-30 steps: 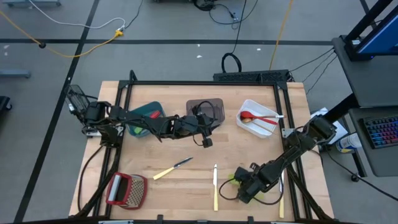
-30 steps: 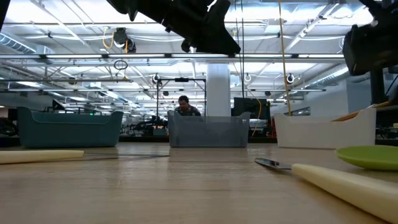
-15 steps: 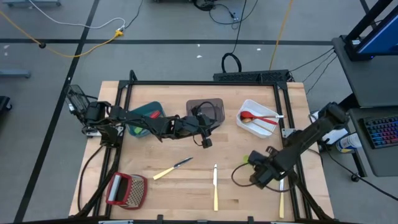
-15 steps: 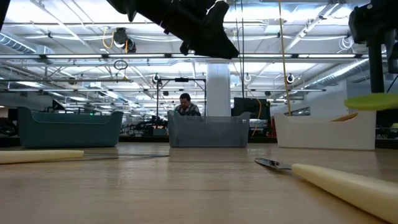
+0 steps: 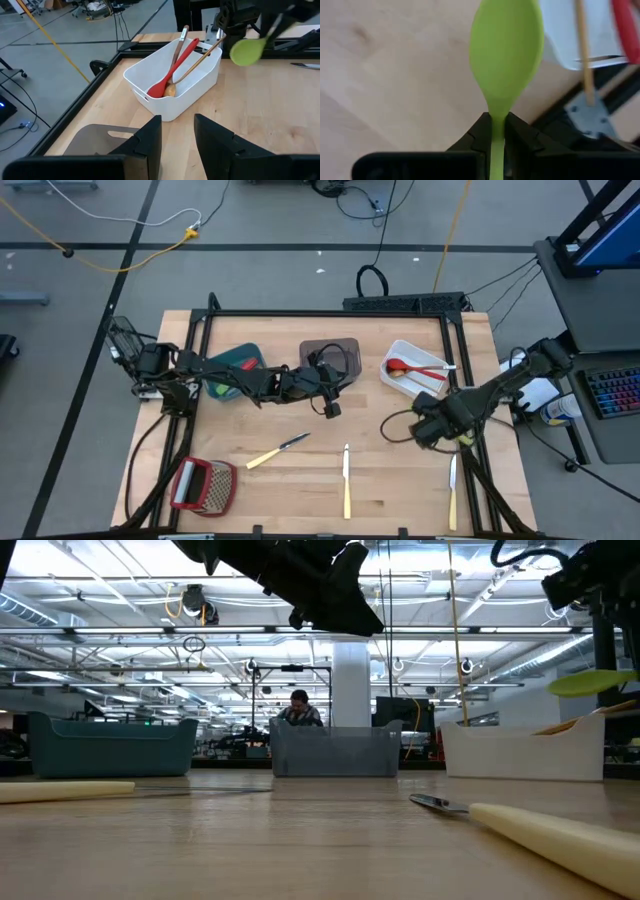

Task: Pick & Place Kitchen Items
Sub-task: Put the green serving spoon into the white bin

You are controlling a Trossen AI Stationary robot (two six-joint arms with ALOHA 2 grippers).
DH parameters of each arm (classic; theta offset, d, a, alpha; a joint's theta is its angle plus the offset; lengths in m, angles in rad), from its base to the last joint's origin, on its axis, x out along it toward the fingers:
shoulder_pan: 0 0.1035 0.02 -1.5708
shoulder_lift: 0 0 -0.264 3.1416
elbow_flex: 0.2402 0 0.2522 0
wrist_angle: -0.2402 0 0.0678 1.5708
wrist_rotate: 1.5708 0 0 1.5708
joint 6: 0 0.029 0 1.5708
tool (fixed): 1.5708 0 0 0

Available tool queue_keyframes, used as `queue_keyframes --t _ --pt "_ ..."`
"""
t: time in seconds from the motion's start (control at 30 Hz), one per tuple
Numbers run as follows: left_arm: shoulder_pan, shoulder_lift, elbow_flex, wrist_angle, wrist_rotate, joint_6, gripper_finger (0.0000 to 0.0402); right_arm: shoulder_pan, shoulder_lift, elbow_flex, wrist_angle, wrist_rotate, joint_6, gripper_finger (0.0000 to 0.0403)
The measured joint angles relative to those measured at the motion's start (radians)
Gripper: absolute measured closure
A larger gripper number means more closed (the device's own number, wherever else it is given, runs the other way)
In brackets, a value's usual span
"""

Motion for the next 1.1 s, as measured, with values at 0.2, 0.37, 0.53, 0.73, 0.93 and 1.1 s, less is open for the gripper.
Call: queue_keyframes --t 0.2,0.37,0.53,0.73,0.93,1.1 --pt "0.000 0.000 0.000 0.000 0.000 0.000 0.0282 -0.101 -0.001 0.000 -0.075 -0.001 -0.102 0.0375" --pt "0.000 0.000 0.000 0.000 0.000 0.000 0.0282 -0.184 -0.001 0.000 -0.074 0.001 -0.201 0.0372" --pt "0.000 0.000 0.000 0.000 0.000 0.000 0.0282 -0.260 -0.001 0.001 -0.080 0.009 -0.262 0.0373" --pt "0.000 0.000 0.000 0.000 0.000 0.001 0.0282 -0.335 -0.001 0.001 -0.087 0.027 -0.319 0.0370" --pt "0.000 0.000 0.000 0.000 0.000 0.003 0.0282 -0.393 -0.001 0.001 -0.088 0.027 -0.360 0.0372" --pt "0.000 0.000 0.000 -0.001 0.000 0.007 0.0282 -0.434 -0.001 0.001 -0.089 0.023 -0.404 0.0370"
